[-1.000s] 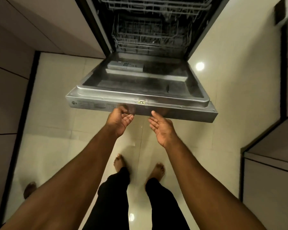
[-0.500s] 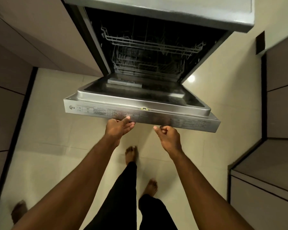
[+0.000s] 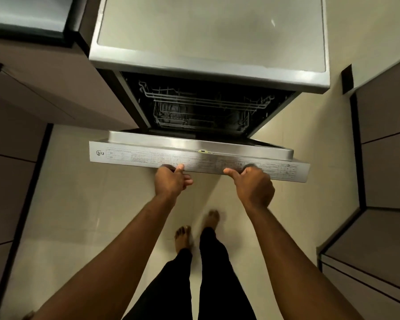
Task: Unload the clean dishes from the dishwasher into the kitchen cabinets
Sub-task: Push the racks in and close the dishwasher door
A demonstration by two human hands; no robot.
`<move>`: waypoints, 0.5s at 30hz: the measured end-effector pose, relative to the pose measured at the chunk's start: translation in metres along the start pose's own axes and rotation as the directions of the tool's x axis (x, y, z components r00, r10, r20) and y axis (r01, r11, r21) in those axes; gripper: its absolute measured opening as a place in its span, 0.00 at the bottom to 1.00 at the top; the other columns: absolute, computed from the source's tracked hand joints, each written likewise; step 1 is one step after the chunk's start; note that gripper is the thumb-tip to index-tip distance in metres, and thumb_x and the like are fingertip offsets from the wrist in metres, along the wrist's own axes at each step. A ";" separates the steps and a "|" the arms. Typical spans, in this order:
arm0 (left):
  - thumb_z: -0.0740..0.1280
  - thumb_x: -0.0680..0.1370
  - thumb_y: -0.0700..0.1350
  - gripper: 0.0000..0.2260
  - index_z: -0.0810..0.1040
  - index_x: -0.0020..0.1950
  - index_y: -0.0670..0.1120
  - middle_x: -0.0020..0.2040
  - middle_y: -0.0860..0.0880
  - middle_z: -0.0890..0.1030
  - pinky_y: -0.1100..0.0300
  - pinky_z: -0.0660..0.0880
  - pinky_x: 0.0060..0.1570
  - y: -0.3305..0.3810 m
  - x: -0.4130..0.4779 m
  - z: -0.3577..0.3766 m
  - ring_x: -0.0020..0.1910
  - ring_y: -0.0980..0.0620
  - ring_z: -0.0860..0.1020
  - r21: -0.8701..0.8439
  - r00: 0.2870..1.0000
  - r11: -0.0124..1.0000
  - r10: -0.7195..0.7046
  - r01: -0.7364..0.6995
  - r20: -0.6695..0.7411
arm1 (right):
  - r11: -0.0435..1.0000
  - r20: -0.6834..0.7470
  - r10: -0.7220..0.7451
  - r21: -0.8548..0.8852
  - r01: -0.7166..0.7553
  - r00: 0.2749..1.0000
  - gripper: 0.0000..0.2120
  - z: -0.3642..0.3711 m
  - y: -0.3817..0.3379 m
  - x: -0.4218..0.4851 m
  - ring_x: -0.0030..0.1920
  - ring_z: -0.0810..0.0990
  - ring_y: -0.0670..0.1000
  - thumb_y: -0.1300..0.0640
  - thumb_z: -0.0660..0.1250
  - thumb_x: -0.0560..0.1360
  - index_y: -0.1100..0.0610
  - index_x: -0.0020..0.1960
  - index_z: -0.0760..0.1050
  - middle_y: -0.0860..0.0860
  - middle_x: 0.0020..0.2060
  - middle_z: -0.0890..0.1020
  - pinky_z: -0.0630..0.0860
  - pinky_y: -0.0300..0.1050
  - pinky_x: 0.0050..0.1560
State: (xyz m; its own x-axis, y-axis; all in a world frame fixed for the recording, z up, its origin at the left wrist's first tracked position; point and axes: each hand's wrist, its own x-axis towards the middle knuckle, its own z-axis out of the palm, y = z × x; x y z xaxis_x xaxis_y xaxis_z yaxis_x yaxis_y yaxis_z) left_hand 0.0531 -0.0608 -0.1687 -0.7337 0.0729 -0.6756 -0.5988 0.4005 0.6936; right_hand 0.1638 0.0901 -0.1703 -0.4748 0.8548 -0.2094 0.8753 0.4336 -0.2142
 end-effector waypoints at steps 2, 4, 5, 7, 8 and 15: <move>0.62 0.82 0.46 0.09 0.70 0.44 0.46 0.38 0.43 0.84 0.52 0.79 0.40 0.010 0.006 0.003 0.35 0.48 0.84 0.051 1.000 0.998 0.027 -0.026 -0.010 | 0.995 -0.075 -0.095 -0.049 0.092 0.993 0.27 -0.008 -0.005 0.016 0.34 0.78 0.52 0.28 0.66 0.66 0.53 0.38 0.75 0.50 0.33 0.80 0.66 0.39 0.31; 0.63 0.82 0.48 0.08 0.70 0.44 0.47 0.39 0.44 0.84 0.52 0.78 0.40 0.022 0.011 0.005 0.37 0.48 0.85 0.070 0.999 0.997 0.043 -0.041 -0.020 | 0.973 -0.124 -0.220 0.040 0.227 0.967 0.23 -0.009 -0.006 0.031 0.32 0.74 0.51 0.32 0.70 0.65 0.53 0.35 0.72 0.49 0.31 0.77 0.65 0.40 0.29; 0.64 0.82 0.48 0.08 0.70 0.44 0.48 0.40 0.45 0.85 0.53 0.78 0.40 0.030 0.014 0.007 0.37 0.49 0.85 0.066 0.998 0.997 0.049 -0.047 -0.028 | 0.947 -0.153 -0.291 0.093 0.307 0.944 0.22 -0.009 -0.007 0.039 0.32 0.74 0.51 0.35 0.72 0.65 0.53 0.35 0.72 0.48 0.31 0.77 0.67 0.42 0.30; 0.64 0.82 0.48 0.08 0.70 0.44 0.48 0.39 0.45 0.84 0.54 0.79 0.41 0.046 0.020 0.012 0.36 0.50 0.85 0.074 0.997 0.996 0.058 -0.054 -0.047 | 0.880 -0.196 -0.432 0.121 0.459 0.880 0.21 -0.014 -0.011 0.056 0.36 0.73 0.51 0.37 0.75 0.64 0.53 0.38 0.73 0.48 0.32 0.76 0.72 0.47 0.37; 0.64 0.81 0.48 0.08 0.70 0.44 0.48 0.39 0.45 0.85 0.54 0.79 0.41 0.052 0.022 0.013 0.36 0.51 0.85 0.078 0.997 0.996 0.057 -0.053 -0.054 | 0.854 -0.201 -0.486 0.097 0.511 0.851 0.23 -0.017 -0.014 0.065 0.37 0.73 0.52 0.35 0.74 0.63 0.54 0.39 0.74 0.48 0.33 0.76 0.72 0.48 0.39; 0.67 0.73 0.66 0.24 0.77 0.44 0.44 0.36 0.49 0.82 0.55 0.77 0.36 0.099 0.056 0.013 0.37 0.48 0.82 0.490 0.969 0.868 0.184 -0.082 -0.163 | 0.856 -0.298 -0.516 -0.132 0.501 0.803 0.36 -0.045 -0.049 0.115 0.50 0.72 0.56 0.31 0.74 0.58 0.57 0.53 0.72 0.55 0.50 0.75 0.70 0.51 0.49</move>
State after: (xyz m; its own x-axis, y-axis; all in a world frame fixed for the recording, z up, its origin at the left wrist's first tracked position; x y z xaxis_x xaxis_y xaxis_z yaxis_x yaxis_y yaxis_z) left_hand -0.0428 -0.0050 -0.1409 -0.8738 -0.0045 -0.4863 -0.3021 0.7888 0.5353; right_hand 0.0706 0.1796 -0.1411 -0.8053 0.5477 0.2271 0.5233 0.8366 -0.1621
